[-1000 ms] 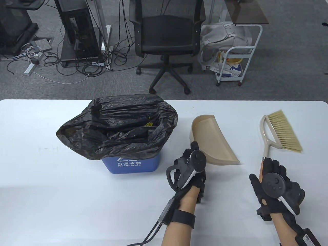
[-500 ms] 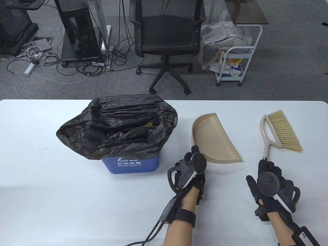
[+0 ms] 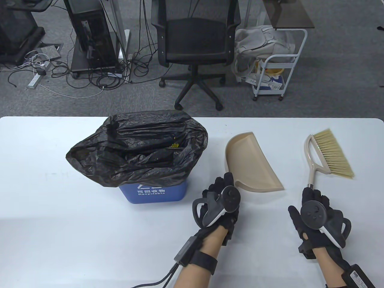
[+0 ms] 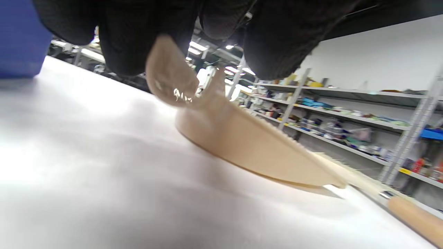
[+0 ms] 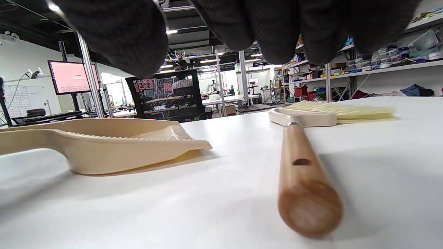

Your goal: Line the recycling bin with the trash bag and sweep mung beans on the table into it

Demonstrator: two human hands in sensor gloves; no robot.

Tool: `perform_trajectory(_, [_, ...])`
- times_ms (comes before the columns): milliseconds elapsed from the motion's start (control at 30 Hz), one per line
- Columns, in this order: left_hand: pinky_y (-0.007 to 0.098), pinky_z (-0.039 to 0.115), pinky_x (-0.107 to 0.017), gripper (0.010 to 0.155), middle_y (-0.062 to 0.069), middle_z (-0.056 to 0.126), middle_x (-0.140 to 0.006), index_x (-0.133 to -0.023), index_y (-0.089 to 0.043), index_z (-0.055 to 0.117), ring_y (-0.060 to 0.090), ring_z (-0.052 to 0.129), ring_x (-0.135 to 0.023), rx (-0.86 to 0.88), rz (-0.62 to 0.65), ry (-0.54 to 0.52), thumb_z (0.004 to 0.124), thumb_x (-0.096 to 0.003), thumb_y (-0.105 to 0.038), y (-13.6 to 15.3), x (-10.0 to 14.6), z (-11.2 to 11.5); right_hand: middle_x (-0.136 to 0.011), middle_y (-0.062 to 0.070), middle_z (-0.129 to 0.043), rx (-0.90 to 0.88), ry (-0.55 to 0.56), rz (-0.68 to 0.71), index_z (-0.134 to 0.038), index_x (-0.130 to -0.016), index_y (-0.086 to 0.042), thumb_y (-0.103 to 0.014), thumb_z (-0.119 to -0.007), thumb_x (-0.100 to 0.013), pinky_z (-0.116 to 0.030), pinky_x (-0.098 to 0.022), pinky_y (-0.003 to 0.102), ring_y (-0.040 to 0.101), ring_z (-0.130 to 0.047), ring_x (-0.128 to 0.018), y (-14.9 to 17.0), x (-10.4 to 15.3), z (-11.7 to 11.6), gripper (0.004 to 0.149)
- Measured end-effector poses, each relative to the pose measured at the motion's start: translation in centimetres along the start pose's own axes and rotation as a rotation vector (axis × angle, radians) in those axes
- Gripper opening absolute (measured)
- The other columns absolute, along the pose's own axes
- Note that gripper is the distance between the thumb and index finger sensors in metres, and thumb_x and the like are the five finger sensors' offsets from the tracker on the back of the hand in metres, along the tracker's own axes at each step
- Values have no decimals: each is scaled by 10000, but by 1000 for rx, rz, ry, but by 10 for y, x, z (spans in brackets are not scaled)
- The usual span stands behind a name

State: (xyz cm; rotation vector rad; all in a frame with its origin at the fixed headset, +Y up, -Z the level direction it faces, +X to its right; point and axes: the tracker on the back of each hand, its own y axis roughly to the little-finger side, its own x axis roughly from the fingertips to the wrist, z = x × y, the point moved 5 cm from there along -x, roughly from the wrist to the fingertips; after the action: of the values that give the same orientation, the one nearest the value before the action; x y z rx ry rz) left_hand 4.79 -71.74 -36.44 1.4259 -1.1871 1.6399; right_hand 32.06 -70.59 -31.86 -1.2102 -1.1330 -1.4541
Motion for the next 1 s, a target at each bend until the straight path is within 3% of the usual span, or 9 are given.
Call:
perform_trajectory(233, [788, 565, -649, 784, 310, 682, -1110, -1138, -65, 585, 670, 712, -933, -62, 138, -32, 859, -484, -399, 5, 32, -35, -1040, 415, -599, -14, 7, 15, -538, -1096, 81, -454, -757, -500, -609, -593, 733, 675, -634, -912, -1, 1, 3, 831])
perform_trajectory(467, [801, 543, -657, 797, 302, 669, -1129, -1147, -69, 580, 690, 674, -951, -71, 229, -8, 849, -489, -431, 21, 70, -56, -1039, 416, -600, -30, 26, 59, -540, -1096, 81, -455, -757, -499, -612, -591, 732, 675, -636, -910, -10, 9, 10, 831])
perform_trajectory(633, [774, 604, -649, 762, 287, 766, -1076, -1111, -43, 669, 627, 799, -903, -150, 275, -67, 845, -487, -444, 37, 91, -67, -1034, 415, -611, -39, 45, 108, -549, -1093, 79, -452, -757, -499, -617, -589, 729, 672, -645, -907, -20, 15, 14, 823])
perform_trajectory(1000, [807, 547, -657, 836, 322, 692, -1099, -1130, -1, 602, 677, 695, -943, -66, 277, -38, 796, -486, -497, 66, 99, -68, -1031, 412, -621, -27, 26, 133, -562, -1089, 76, -449, -759, -497, -620, -588, 727, 669, -652, -904, -26, 17, 6, 815])
